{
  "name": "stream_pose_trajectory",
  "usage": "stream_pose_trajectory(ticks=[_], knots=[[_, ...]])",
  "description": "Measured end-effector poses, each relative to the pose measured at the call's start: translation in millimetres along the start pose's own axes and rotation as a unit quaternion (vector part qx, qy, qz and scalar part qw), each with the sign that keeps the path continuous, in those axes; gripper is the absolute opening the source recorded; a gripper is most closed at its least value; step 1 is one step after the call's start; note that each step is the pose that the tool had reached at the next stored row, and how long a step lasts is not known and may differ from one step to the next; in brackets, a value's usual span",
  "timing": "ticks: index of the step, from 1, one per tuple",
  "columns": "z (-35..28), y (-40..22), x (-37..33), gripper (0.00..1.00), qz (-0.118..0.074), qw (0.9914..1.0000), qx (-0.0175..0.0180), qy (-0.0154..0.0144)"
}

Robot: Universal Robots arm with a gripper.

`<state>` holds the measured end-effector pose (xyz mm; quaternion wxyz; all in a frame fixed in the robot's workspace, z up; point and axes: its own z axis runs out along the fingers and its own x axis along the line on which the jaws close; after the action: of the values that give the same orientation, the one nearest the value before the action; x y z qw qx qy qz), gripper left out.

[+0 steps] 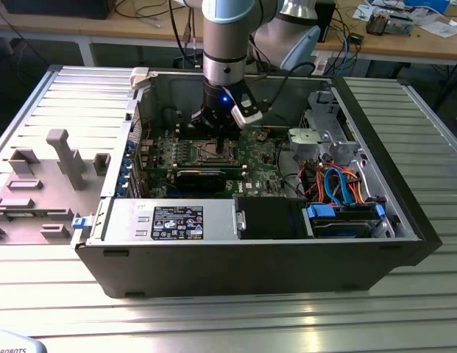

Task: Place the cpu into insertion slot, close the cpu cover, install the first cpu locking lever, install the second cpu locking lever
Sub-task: 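Install the first cpu locking lever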

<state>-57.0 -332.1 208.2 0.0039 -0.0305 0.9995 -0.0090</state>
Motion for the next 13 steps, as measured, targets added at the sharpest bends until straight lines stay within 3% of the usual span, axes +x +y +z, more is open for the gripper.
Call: stream_pose_trajectory(ticks=[2, 9, 13], knots=[[-1.5, -2.5, 0.1, 0.11, 0.000, 1.00000, 0.0006, 0.0001], [-25.1, -3.6, -0.2, 0.11, 0.000, 1.00000, 0.0005, 0.0000], [-29.6, -3.7, -0.3, 0.11, 0.000, 1.00000, 0.0004, 0.0000]])
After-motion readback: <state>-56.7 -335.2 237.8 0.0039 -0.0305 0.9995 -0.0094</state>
